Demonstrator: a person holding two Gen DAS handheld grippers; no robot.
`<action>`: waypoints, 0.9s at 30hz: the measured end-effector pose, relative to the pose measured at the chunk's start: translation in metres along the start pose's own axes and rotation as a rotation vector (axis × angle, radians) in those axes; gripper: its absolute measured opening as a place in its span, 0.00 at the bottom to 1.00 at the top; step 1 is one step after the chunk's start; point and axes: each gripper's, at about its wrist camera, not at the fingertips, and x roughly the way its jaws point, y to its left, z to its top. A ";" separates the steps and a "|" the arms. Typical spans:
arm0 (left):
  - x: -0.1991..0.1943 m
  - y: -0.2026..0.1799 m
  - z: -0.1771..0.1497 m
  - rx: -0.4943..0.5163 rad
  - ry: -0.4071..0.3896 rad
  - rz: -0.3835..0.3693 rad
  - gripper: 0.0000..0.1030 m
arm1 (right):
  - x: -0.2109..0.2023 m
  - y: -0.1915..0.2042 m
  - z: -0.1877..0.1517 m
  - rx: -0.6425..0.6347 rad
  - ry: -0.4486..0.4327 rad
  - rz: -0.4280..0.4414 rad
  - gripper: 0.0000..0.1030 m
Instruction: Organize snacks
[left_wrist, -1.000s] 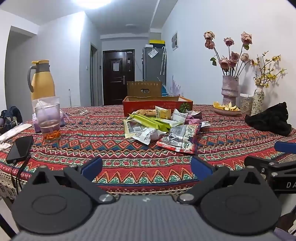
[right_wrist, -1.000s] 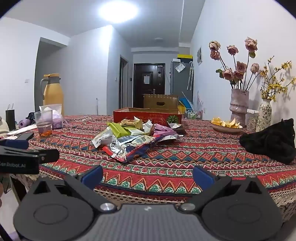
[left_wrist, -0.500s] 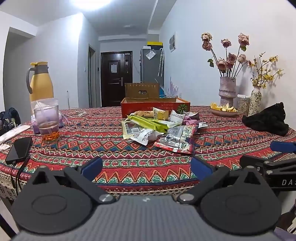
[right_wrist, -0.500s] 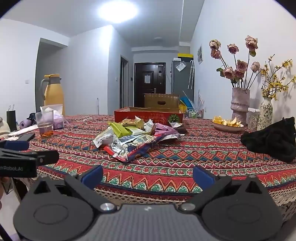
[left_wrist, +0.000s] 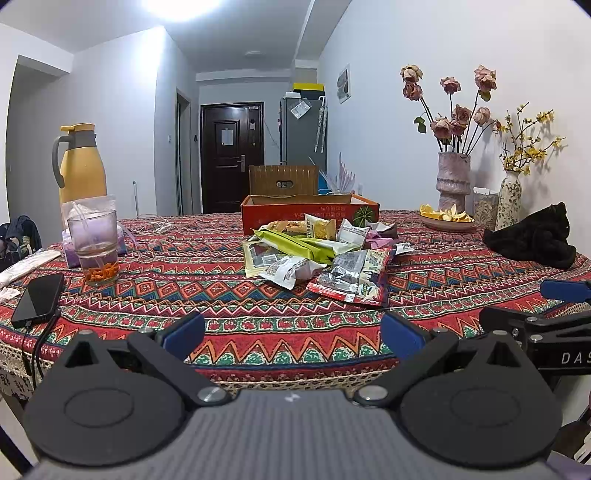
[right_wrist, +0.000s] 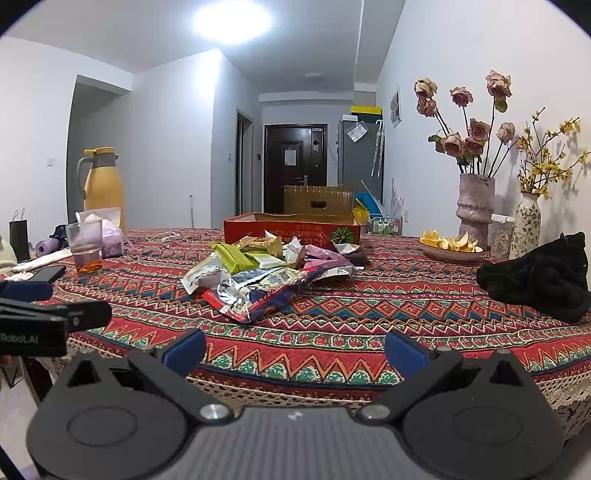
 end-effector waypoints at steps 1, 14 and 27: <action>-0.001 0.000 0.000 0.000 -0.001 0.000 1.00 | 0.000 0.000 0.000 -0.002 -0.001 0.000 1.00; -0.001 0.001 0.002 0.002 -0.002 0.002 1.00 | -0.001 -0.001 0.001 -0.001 -0.011 0.007 1.00; -0.001 0.000 0.002 0.006 -0.004 0.002 1.00 | 0.000 0.001 -0.001 -0.002 -0.006 0.012 1.00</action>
